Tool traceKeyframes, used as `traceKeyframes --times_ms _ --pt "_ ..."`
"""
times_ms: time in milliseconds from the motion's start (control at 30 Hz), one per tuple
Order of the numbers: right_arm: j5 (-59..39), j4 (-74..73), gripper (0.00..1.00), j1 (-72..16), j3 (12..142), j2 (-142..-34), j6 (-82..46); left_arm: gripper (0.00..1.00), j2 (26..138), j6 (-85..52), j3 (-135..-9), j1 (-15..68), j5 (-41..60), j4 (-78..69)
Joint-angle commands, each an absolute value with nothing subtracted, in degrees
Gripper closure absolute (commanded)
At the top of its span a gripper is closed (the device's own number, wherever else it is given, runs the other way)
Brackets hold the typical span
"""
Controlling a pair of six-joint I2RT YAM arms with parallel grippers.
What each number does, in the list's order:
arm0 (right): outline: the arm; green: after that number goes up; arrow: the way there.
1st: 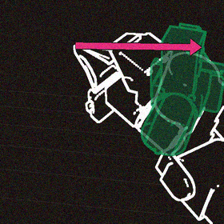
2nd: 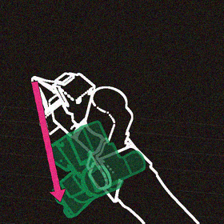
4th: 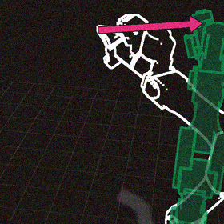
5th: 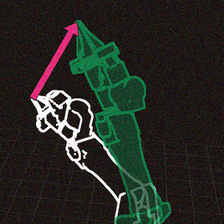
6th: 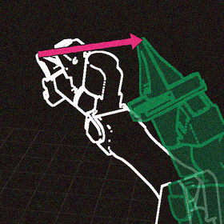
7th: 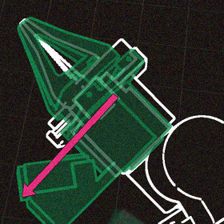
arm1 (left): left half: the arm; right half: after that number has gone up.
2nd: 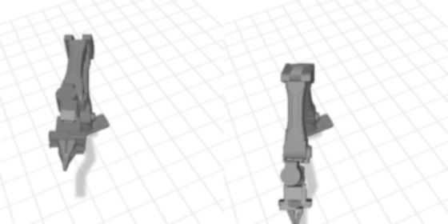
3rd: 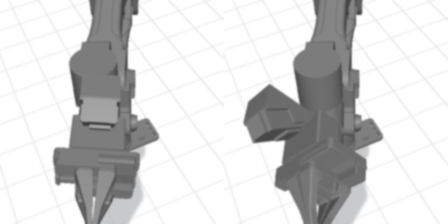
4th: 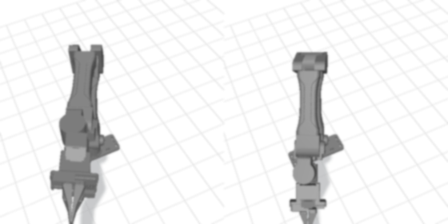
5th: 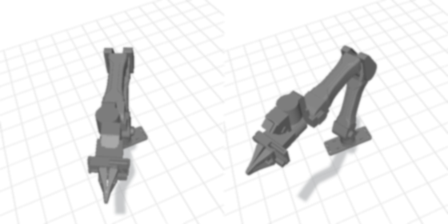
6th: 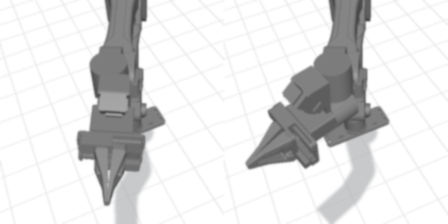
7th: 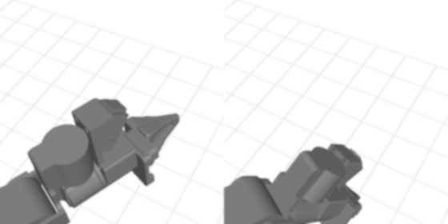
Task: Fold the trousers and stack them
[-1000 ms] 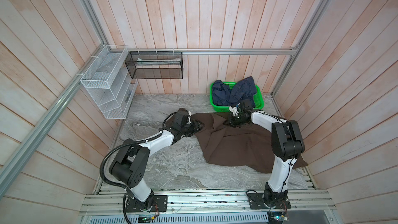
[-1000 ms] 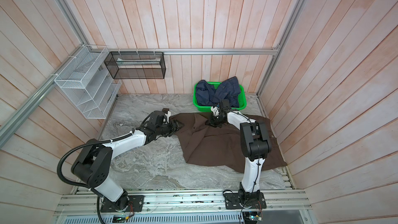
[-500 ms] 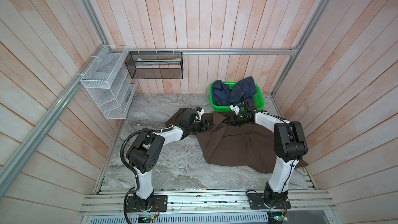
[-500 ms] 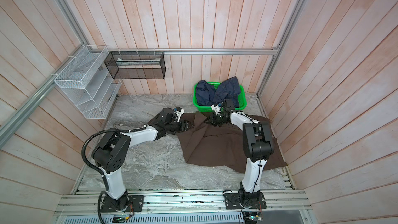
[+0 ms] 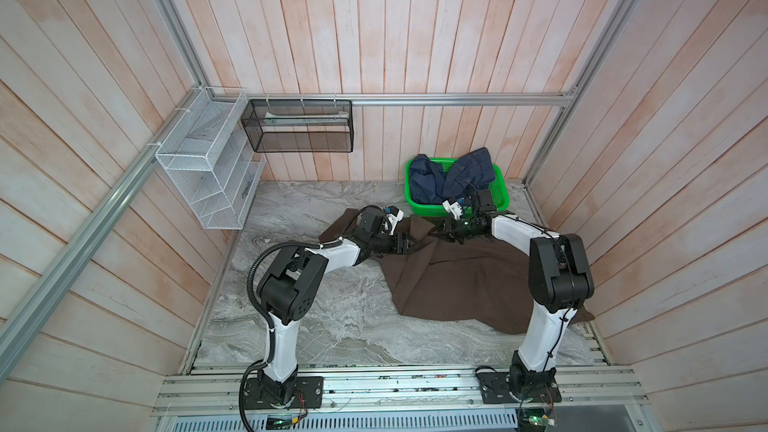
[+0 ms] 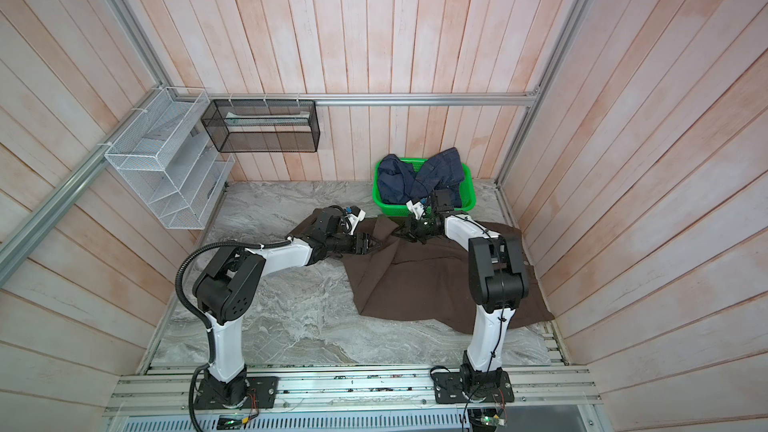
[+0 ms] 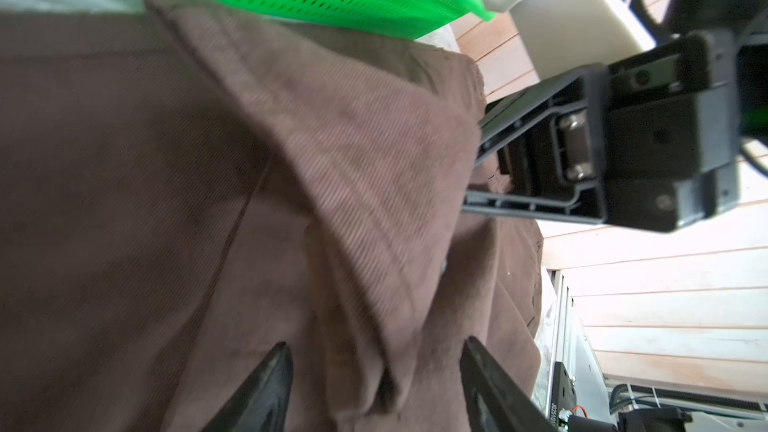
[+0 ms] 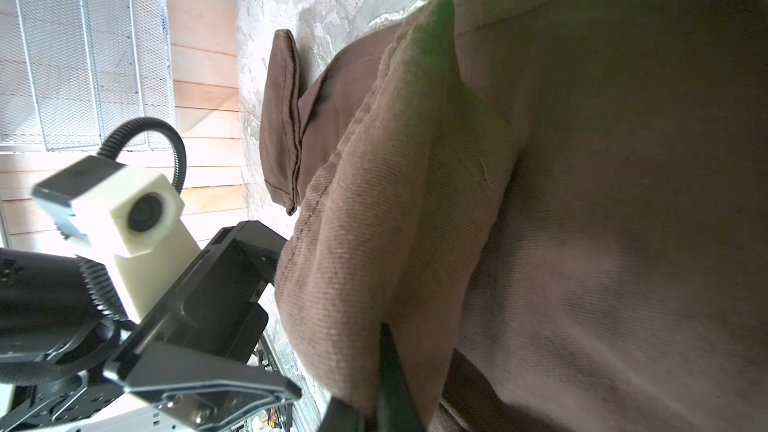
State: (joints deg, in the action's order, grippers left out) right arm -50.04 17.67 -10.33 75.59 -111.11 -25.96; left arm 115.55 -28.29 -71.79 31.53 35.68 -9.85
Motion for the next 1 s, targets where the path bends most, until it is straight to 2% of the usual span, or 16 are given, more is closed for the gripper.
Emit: traceKeyframes --times_ms 0,67,200,267,367,400,467,567,633,800,967 --pt "-51.50 18.56 0.94 -10.54 77.43 -109.00 -25.93 0.36 117.47 -25.53 -75.10 31.99 37.29 -9.55" --pt "-51.50 18.63 0.94 -10.55 77.51 -108.82 -26.13 0.40 117.83 -24.94 -76.28 32.08 37.37 -8.35" --pt "-51.24 18.87 0.93 -10.67 77.76 -108.47 -26.10 0.58 116.91 -23.83 -76.32 32.17 37.19 -6.31" --pt "-50.96 19.08 0.92 -10.74 77.91 -108.38 -26.10 0.72 115.69 -23.34 -75.66 32.17 36.45 -5.21" --pt "-50.45 19.46 0.88 -11.13 78.04 -107.94 -25.89 1.00 112.51 -23.09 -74.39 32.11 34.86 -2.90" --pt "-50.22 19.59 0.85 -11.33 78.10 -107.71 -25.74 1.00 111.01 -23.45 -74.12 31.93 33.89 -1.69" --pt "-49.28 20.32 0.71 -11.76 78.14 -107.03 -25.34 1.00 107.32 -25.07 -73.10 30.97 33.43 0.41" --pt "-46.89 21.75 0.53 -12.13 77.85 -104.81 -24.86 1.00 97.76 -29.45 -69.26 27.87 32.63 2.66" --pt "-43.41 23.28 0.45 -12.22 77.27 -102.29 -24.91 1.00 89.65 -31.87 -67.15 25.02 30.62 7.79" --pt "-28.22 27.16 0.42 -12.17 74.10 -94.44 -27.97 1.00 74.05 -34.47 -65.94 18.17 21.68 29.14" --pt "-13.31 33.68 0.43 -11.06 71.28 -89.29 -32.81 1.00 65.53 -35.89 -63.56 11.98 14.98 45.97"
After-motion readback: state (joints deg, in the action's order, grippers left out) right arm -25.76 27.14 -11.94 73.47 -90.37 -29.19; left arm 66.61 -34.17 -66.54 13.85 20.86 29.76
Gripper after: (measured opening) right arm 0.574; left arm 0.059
